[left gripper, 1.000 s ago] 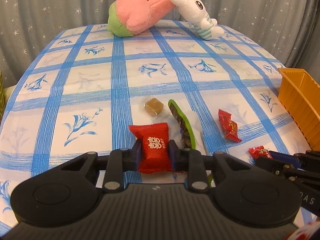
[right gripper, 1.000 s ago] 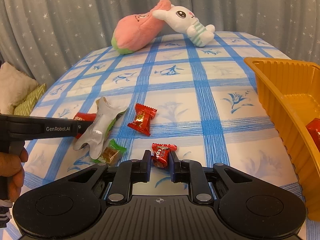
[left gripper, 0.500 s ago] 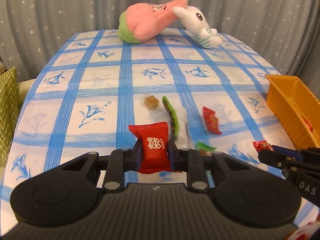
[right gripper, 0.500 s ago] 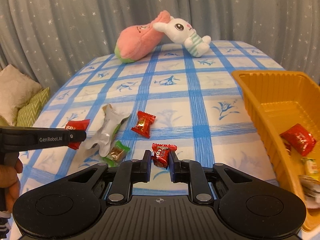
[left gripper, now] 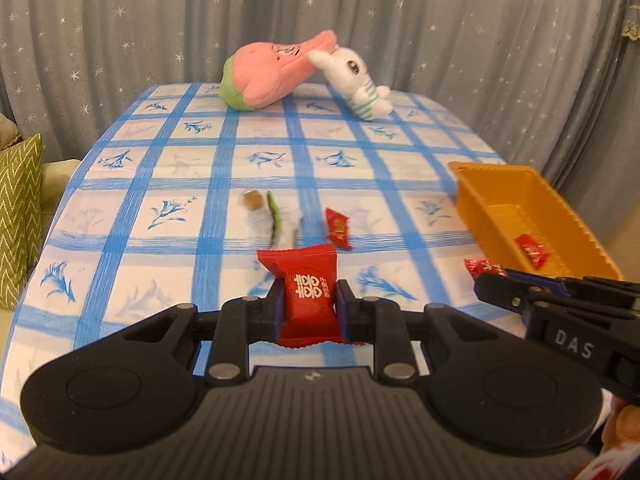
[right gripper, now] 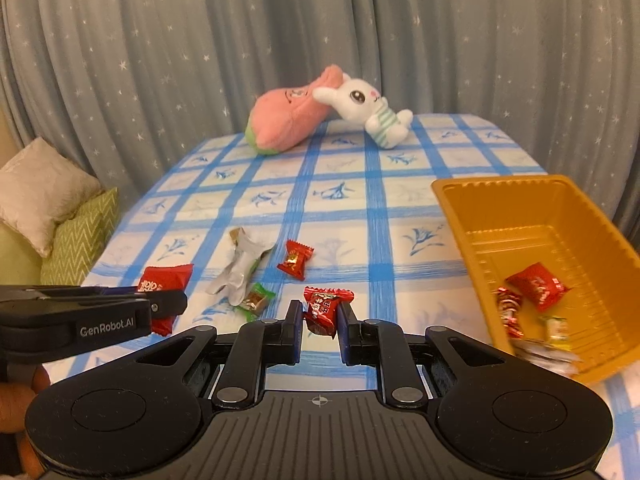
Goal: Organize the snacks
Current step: 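Carry the red candy and red packet over the orange tray with both grippers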
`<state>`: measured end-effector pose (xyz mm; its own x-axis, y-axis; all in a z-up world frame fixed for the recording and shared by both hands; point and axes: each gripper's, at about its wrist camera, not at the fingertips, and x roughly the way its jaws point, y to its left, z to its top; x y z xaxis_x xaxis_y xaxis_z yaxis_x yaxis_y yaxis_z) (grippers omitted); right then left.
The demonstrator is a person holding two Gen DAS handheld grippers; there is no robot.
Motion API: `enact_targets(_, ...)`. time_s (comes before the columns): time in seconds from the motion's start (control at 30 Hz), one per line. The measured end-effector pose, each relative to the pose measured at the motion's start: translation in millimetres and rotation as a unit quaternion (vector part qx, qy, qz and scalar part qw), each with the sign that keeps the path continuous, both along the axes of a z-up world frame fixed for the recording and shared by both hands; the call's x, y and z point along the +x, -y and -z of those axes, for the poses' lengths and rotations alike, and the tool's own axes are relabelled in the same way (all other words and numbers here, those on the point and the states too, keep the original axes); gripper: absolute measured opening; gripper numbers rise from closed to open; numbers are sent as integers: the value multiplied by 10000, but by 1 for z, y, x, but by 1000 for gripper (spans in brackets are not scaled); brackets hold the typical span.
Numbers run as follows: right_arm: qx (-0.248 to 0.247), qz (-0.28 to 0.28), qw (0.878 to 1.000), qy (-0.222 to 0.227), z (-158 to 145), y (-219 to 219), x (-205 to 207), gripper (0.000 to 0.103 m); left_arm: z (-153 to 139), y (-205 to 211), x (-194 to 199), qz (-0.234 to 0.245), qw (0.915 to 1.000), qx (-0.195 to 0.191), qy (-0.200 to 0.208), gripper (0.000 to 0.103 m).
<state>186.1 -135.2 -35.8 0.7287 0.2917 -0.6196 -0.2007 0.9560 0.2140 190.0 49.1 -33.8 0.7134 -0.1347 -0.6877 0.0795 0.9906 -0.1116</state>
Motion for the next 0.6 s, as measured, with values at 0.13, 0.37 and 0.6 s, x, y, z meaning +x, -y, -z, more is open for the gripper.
enact_targets(0.13,-3,30,10000,84,-12,11,-18,18,-10,13,-22,-19,9999,-139,54,23)
enact_targets(0.37,-3,117,9998,168,-25,34,-45,18,-21,38,-53,82,9996,-258,102,23)
enact_targets(0.6,-22,311,9994,170,-28,61,-64,18,-30,63,-62,318,9990,-260,153,23)
